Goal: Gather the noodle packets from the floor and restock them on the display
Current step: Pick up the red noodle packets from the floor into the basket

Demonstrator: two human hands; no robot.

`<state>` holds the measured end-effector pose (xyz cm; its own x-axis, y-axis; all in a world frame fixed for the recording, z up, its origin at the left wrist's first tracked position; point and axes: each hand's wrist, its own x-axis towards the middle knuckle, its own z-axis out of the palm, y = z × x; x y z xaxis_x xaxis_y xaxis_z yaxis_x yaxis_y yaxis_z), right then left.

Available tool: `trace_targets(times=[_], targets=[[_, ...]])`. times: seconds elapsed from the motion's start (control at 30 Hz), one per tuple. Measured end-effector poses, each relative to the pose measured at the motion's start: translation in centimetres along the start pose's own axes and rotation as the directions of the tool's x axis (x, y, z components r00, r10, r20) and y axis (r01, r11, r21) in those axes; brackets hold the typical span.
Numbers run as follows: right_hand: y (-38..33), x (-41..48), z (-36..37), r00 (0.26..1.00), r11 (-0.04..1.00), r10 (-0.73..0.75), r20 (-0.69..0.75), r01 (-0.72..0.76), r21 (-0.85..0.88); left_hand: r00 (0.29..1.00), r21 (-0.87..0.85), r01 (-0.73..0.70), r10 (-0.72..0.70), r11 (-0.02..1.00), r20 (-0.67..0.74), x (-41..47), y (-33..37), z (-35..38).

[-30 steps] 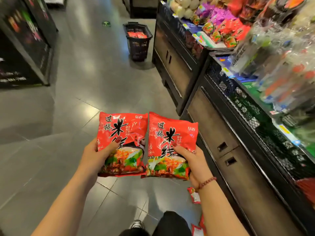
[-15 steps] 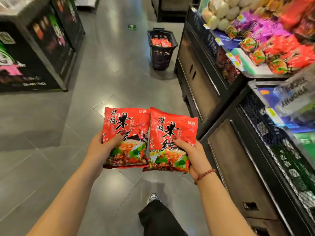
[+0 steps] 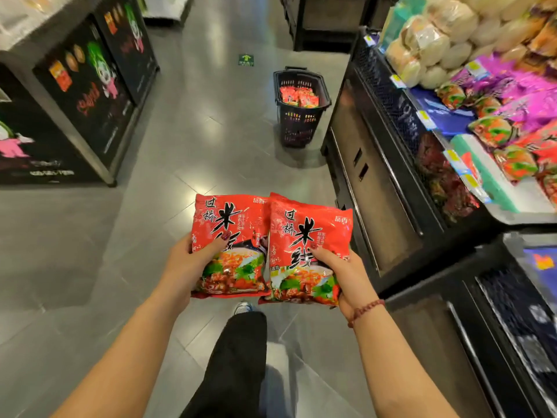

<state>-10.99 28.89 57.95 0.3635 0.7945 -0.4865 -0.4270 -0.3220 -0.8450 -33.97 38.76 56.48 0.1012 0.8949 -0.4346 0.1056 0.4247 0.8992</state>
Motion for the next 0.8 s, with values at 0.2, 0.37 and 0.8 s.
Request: trace_targets(times=[0.2,0.37,0.8], targets=[[-5.6,11.7,3.8,0.999,1.0,0.012,-0.033,-0.012,0.02,0.999,-0.032,0.02,-0.019,0.999,0.034,13.6,6.0,0.4],[-10.1,20.2,6.3,0.998,0.997,0.034,-0.05,-0.031,0.065,0.997,0.02,0.03,-0.032,0.999,0.065,23.1,11.0,2.3],[-22.6,48.2,7.4,0.997,0.996,0.083,-0.012,-0.082,0.016,0.999,0.035,0.034,-0.034,0.999,-0.001,46.9,21.0,13.0]])
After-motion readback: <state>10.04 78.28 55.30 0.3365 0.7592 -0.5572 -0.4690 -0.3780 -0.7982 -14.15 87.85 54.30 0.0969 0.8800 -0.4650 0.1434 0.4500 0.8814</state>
